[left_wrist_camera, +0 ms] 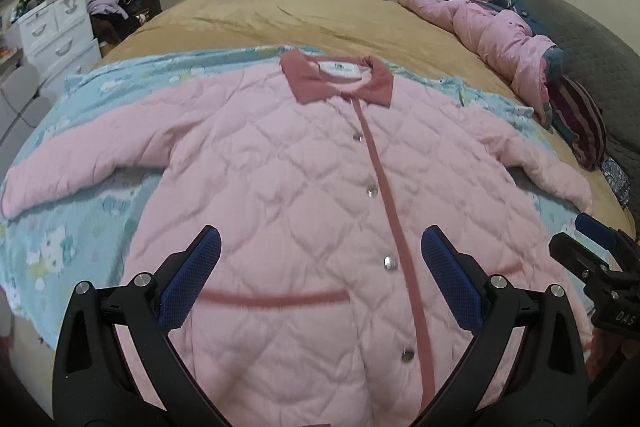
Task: Fold large clothes
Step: 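Move the right tool toward the jacket sleeve beside the right tool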
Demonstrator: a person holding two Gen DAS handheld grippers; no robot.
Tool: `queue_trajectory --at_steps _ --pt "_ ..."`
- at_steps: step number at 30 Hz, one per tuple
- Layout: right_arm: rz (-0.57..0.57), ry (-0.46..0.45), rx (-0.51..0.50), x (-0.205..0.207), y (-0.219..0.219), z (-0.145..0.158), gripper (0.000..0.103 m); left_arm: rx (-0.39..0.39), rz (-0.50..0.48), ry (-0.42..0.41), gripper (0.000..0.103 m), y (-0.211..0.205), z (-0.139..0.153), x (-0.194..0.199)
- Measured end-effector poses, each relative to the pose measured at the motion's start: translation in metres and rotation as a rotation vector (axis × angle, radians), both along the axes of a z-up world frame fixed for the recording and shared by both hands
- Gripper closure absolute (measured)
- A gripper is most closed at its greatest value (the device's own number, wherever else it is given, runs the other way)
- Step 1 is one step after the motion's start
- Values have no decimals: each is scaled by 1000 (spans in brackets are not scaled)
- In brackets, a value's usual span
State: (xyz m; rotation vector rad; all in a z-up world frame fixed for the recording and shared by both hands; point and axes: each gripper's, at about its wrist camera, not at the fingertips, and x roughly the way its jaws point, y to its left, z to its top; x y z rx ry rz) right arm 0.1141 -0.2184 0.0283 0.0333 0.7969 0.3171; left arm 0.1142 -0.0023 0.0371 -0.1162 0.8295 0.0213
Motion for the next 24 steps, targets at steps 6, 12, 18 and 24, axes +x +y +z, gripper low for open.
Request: queue_trajectory --at_steps 6,12,18,24 --pt "-34 -25 2 33 -8 15 4 -11 -11 12 9 -1 13 36" --pt "-100 -59 -5 65 -20 24 4 -14 -28 4 9 -12 27 72" --pt "-197 -58 12 99 -49 22 4 -20 -31 15 9 -17 30 108" --pt "-327 -25 24 131 -94 6 4 -45 -22 27 9 -17 18 139"
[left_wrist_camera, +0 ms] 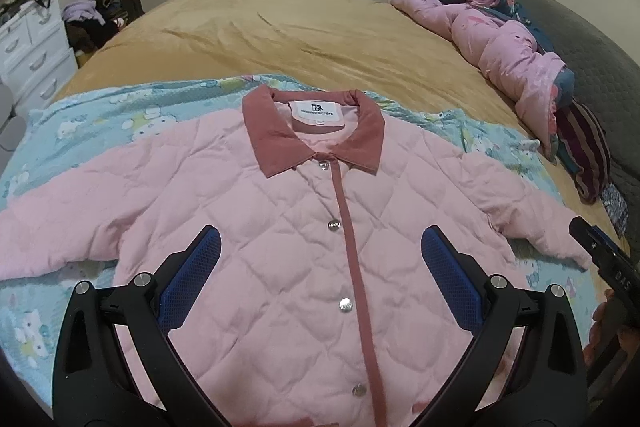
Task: Fold large clothes
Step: 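Move the right tool toward the jacket sleeve beside the right tool, then grasp the pink jacket sleeve cuff with the right tool and lift it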
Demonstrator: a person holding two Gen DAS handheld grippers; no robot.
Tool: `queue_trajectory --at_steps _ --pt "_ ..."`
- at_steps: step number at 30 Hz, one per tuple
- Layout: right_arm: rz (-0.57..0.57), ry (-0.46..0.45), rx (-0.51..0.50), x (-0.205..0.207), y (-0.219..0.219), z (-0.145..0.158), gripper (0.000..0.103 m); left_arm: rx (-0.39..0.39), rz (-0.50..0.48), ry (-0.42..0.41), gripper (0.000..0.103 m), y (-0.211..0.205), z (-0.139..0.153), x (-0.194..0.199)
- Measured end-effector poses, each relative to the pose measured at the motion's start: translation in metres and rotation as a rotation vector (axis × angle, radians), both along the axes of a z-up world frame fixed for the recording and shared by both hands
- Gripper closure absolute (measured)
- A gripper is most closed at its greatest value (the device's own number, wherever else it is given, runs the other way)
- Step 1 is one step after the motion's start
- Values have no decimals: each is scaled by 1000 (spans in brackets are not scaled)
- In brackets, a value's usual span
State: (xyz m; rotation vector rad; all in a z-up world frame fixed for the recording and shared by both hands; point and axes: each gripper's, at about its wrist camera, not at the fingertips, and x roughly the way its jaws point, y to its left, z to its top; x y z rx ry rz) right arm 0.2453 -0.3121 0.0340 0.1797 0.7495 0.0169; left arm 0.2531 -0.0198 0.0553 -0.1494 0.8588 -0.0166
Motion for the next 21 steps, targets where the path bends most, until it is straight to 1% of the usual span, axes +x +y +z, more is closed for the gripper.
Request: queue_trajectory --at_steps 4,8,10,12,16,21 --pt "-86 25 12 17 -32 -16 4 14 5 26 9 -5 -13 20" --pt "-179 58 28 29 -70 -35 4 0 7 56 9 -5 -28 34" --pt "-230 77 34 34 -89 -45 4 -13 0 65 9 -6 -37 40" --pt "-304 105 57 39 -114 -60 4 -7 1 77 9 -9 -46 46" --pt "-419 146 107 41 -156 -86 4 7 -6 97 9 -14 -67 55" --pt "-523 186 153 36 -195 -114 4 10 2 126 9 -14 -89 65"
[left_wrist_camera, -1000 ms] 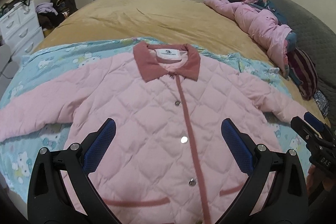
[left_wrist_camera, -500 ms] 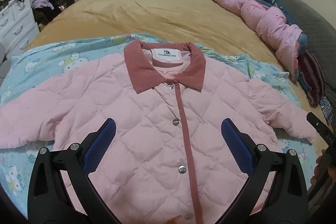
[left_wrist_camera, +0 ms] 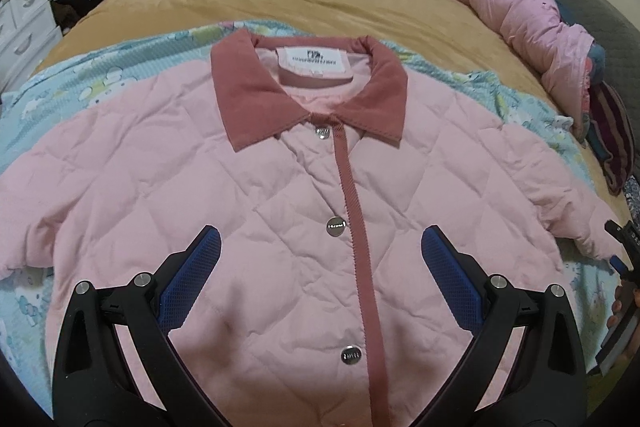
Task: Fold large clothes
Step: 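Grasp the pink jacket sleeve cuff with the right tool and lift it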
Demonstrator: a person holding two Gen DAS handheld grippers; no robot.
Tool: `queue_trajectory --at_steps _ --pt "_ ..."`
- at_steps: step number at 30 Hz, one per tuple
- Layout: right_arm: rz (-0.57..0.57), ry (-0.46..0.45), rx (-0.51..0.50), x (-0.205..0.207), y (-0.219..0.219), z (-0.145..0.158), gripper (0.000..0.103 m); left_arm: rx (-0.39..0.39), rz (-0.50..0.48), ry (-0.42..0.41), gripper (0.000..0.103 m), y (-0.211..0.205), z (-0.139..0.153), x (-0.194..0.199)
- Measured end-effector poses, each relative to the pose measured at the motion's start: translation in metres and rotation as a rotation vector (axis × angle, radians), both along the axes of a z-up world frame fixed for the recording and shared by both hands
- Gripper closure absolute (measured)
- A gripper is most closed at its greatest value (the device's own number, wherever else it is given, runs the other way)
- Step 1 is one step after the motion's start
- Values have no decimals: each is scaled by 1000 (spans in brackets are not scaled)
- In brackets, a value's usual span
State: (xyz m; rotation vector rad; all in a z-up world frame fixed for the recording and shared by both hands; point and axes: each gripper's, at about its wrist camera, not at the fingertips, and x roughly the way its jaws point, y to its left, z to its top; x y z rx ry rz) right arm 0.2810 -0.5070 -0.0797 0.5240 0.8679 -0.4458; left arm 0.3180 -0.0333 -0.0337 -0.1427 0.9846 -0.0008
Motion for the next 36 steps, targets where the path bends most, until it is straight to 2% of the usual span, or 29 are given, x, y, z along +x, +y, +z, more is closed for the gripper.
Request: queue_trajectory --at_steps 7,11,17,19,20,21,24,29,36 --pt "-135 5 98 -4 -49 -24 4 7 -5 27 9 -10 -12 5" --pt "-220 -26 180 -2 -80 -35 4 5 -7 28 9 -12 -12 5" --pt "-338 -160 363 -5 -128 -45 5 27 -30 10 9 -23 1 4" --pt "-353 -194 381 -5 -137 -42 24 26 -28 -6 9 -24 11 3" --pt "-346 -213 385 -3 -141 -39 58 27 -25 -13 9 -24 15 3" --pt "-333 -235 389 -1 -143 -35 67 27 -24 -21 9 -24 21 3" --pt "-255 -314 358 4 -140 -6 79 37 -17 -43 9 -22 35 3" --pt "-91 -438 273 17 -117 63 83 58 10 -71 9 -12 62 3" --pt "191 -593 98 41 -33 176 85 56 44 -123 9 6 101 -2"
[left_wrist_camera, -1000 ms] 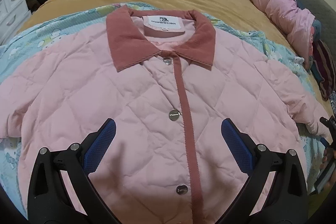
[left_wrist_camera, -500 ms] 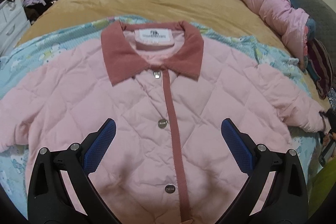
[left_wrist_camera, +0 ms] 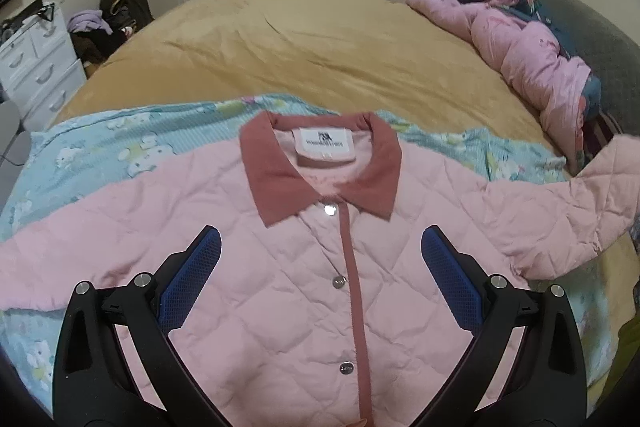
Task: Fold large clothes
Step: 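Grasp the pink jacket sleeve cuff with the right tool and lift it, then carry the sleeve across the jacket front and release it with the right tool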
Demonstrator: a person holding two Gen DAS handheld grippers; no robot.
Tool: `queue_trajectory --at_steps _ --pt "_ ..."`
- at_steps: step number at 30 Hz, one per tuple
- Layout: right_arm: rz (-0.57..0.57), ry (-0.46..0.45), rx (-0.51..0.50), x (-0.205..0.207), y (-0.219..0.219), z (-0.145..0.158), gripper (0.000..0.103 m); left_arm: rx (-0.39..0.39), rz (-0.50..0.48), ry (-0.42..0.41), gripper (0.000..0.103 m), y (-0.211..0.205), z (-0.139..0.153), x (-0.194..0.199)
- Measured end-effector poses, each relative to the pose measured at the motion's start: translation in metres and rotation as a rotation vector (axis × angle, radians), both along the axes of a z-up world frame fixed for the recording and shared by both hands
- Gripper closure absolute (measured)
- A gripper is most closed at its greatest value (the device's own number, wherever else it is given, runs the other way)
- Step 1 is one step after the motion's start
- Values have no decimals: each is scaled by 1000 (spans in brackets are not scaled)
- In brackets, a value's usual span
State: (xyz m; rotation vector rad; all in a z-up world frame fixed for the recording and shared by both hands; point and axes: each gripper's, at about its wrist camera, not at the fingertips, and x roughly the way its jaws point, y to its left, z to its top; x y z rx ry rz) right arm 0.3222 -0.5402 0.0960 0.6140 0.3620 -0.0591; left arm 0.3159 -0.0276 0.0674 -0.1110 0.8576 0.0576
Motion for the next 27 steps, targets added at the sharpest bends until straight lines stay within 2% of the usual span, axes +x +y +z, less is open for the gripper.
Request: queue_trajectory --at_steps 6,11,19,27 --pt "162 -100 -155 19 86 64 85 -49 17 -42 9 19 25 -5" --pt "278 -141 -251 28 160 86 85 -95 32 -63 9 38 33 -8" --pt "464 -157 -364 26 269 73 85 -249 39 -87 9 83 28 -8" --pt "570 -146 -491 21 350 29 85 -367 85 -101 9 126 10 -13"
